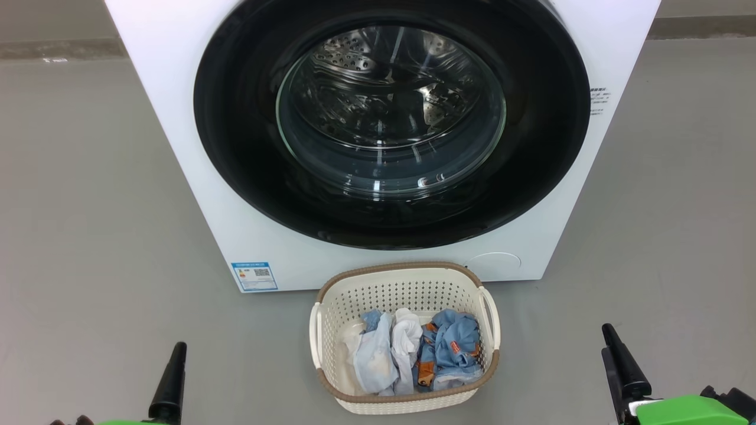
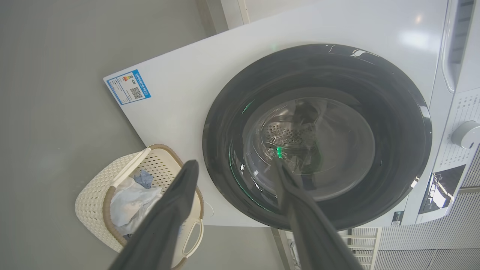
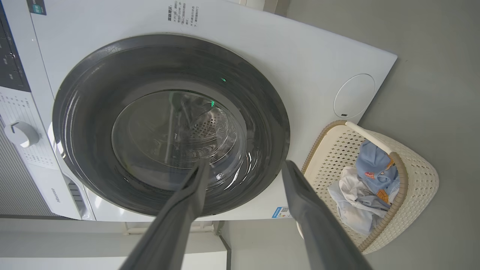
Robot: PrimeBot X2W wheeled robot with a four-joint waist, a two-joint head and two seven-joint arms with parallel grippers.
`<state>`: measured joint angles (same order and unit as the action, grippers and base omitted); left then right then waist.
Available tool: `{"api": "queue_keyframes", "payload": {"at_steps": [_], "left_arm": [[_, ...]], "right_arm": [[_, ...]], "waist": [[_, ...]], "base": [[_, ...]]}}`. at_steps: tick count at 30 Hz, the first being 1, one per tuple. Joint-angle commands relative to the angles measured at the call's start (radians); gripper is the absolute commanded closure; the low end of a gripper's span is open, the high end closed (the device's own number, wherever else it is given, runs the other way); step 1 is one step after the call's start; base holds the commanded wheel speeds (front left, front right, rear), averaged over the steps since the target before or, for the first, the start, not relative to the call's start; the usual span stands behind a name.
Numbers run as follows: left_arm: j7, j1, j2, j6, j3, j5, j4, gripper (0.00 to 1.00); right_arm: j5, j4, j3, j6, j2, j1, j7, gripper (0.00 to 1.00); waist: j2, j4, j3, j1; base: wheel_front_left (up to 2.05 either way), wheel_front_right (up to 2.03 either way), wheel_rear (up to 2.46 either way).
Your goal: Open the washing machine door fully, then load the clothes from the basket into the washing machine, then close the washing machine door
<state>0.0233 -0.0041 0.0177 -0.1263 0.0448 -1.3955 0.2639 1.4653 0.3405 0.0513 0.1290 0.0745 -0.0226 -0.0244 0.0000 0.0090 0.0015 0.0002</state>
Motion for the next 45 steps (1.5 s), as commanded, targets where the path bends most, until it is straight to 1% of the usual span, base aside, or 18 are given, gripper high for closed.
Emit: {"api": "queue_keyframes", "payload": {"at_steps": [1,6,14,27,45], "left_arm": [[-0.013,-0.018,0.020,-0.001,0.006,0.041,-0.038,0.00],[-0.025,-0.016,0.023,-0.001,0.001,0.092,-0.047,0.00],[-0.049,-0.013,0.032,-0.002,-0.009,0.205,-0.058,0.00],[-0.087,-0.009,0.039,-0.002,-0.019,0.389,-0.065,0.00],[-0.140,-0.004,0.051,-0.003,-0.033,0.647,-0.073,0.00]], "right_arm": [[-0.038,-0.022,-0.018,0.000,0.022,-0.048,0.015,0.00],[-0.075,-0.019,-0.033,0.001,0.030,-0.053,0.027,0.00],[-0.158,-0.015,-0.058,0.001,0.049,-0.062,0.051,0.00],[-0.321,-0.001,-0.092,0.001,0.080,-0.075,0.089,0.00],[-0.532,0.022,-0.114,0.001,0.111,-0.089,0.140,0.00]], "waist": [[0.0000,0.001,0.000,-0.0001],[0.0000,0.002,0.000,-0.0001],[0.0000,0.003,0.001,-0.0001],[0.0000,0.005,0.001,-0.0001],[0.0000,0.007,0.001,-0.0001]], "base": [[0.00,0.00,0.00],[0.00,0.00,0.00],[0.00,0.00,0.00],[0.00,0.00,0.00],[0.00,0.00,0.00]]}}
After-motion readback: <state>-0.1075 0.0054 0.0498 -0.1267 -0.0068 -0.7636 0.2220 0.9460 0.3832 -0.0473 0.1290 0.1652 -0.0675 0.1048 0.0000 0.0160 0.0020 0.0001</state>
